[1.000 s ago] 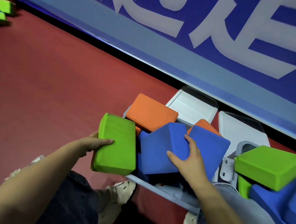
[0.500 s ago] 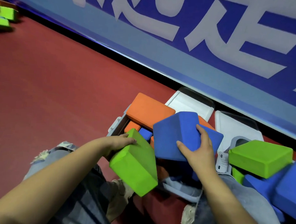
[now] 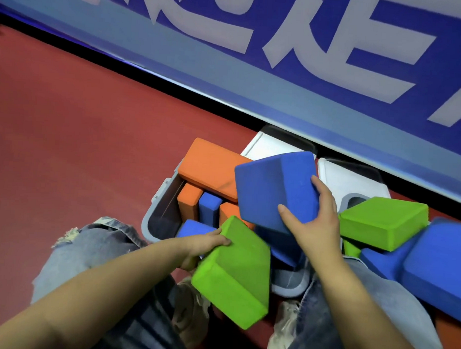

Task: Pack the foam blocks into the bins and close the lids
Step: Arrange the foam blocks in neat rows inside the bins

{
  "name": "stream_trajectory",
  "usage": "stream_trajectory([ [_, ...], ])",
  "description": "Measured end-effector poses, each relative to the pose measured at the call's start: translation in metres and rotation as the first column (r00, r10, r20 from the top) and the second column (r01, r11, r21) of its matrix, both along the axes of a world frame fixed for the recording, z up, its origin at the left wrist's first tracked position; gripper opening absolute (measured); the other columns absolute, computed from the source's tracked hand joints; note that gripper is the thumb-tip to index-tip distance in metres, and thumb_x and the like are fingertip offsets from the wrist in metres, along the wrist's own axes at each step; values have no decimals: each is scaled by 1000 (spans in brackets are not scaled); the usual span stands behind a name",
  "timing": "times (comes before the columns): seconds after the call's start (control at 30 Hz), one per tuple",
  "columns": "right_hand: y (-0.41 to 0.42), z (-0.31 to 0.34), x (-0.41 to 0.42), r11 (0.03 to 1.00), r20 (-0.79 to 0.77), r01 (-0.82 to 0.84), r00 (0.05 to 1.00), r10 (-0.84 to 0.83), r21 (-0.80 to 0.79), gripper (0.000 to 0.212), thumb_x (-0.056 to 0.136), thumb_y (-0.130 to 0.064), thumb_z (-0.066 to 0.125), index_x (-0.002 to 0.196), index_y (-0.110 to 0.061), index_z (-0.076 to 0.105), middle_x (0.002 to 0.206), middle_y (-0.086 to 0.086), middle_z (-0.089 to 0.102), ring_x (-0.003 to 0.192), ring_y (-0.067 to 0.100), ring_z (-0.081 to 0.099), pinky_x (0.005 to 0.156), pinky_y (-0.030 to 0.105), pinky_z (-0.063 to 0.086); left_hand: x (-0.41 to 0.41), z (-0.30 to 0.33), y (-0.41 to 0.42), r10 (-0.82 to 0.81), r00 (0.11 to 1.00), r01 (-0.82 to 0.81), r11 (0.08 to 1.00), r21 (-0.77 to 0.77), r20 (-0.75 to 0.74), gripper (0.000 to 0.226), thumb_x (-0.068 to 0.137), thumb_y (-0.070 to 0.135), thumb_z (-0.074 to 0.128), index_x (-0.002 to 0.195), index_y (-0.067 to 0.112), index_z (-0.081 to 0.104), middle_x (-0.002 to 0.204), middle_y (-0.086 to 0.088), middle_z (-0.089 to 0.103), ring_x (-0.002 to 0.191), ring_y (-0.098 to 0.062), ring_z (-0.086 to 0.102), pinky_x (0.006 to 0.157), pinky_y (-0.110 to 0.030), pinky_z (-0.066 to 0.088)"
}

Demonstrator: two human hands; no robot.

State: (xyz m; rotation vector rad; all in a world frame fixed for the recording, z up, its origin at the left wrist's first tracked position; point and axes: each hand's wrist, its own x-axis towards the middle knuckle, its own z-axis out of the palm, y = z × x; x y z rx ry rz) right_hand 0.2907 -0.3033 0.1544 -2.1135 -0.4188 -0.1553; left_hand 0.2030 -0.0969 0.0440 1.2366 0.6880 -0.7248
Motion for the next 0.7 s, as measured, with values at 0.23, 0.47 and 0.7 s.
stream_trajectory([
  [0.23,-3,-7,-2,1000,-60,-20,998,19,-19,79,71,-23,81,139,-21,40,136,-13,42,129,8,39,103,18,28,4,-13,-14,19,1000,-19,1000,-18,0,39,97,36,48,136,37,42,126,-2,62,110,-23,62,89,-39,53],
  [0.47,11,-18,-1,998,-129,-35,991,41,42,85,71,-30,81,142,-28,33,137,-17,37,129,3,37,107,24,31,0,-42,10,-64,996,68,996,61,-58,49,70,61,60,117,48,56,128,-6,62,116,-32,59,104,-58,39],
  [0.7,29,-28,2,994,-113,-109,988,107,-9,78,74,-28,78,140,-33,37,136,-14,38,117,-16,31,92,-6,21,-1,-41,22,-21,970,53,991,126,-244,53,88,64,48,109,17,61,118,-2,55,94,-22,62,89,-35,49],
])
